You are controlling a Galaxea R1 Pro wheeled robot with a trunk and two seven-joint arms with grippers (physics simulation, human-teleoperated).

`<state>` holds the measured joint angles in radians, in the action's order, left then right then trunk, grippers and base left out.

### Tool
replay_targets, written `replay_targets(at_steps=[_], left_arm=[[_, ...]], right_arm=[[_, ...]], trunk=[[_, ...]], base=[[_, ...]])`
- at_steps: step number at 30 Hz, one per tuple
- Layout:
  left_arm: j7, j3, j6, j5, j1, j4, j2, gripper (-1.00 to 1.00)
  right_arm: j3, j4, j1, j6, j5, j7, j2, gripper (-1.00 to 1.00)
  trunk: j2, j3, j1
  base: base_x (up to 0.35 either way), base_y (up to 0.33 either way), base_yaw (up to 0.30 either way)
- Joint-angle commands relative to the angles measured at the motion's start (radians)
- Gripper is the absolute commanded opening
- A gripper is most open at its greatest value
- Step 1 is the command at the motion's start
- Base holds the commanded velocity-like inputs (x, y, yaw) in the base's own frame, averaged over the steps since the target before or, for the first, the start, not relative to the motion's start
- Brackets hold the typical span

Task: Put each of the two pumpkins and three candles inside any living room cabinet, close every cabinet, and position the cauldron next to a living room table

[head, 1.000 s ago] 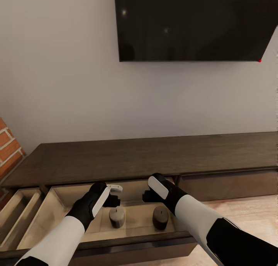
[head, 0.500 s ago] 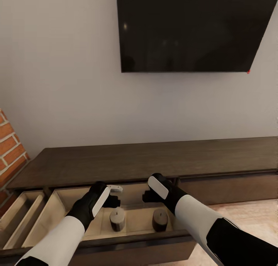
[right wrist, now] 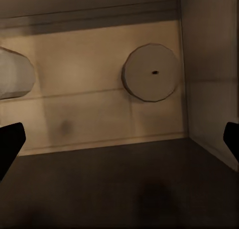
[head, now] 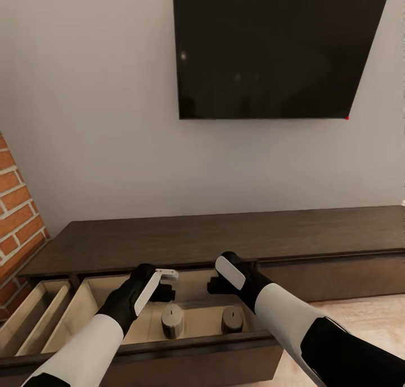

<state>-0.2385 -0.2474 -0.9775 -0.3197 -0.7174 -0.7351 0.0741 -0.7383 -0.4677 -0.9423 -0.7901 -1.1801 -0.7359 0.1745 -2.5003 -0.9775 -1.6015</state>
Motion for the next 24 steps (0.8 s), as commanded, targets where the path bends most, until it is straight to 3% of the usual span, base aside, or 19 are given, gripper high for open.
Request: replay_targets(at_steps=[1, 24], left_arm=[[-0.01, -0.003, -0.003, -0.01, -0.001, -0.001, -0.001, 1.0], [-0.008, -0.003, -0.006, -0.01, -0.001, -0.017, -0.002, 1.0]], right_arm=[[-0.004, -0.001, -0.001, -0.002, -0.007, -0.008, 0.0, 1.0], [-0.004, -0.057, -0.001, 0.0, -0.007, 0.01, 0.0, 1.0]], trunk=[[0.0, 0.003, 0.001], [0.147, 0.076, 0.082]], base=[[-0.004, 0.0, 0.0], [0.0, 0.0, 0.0]])
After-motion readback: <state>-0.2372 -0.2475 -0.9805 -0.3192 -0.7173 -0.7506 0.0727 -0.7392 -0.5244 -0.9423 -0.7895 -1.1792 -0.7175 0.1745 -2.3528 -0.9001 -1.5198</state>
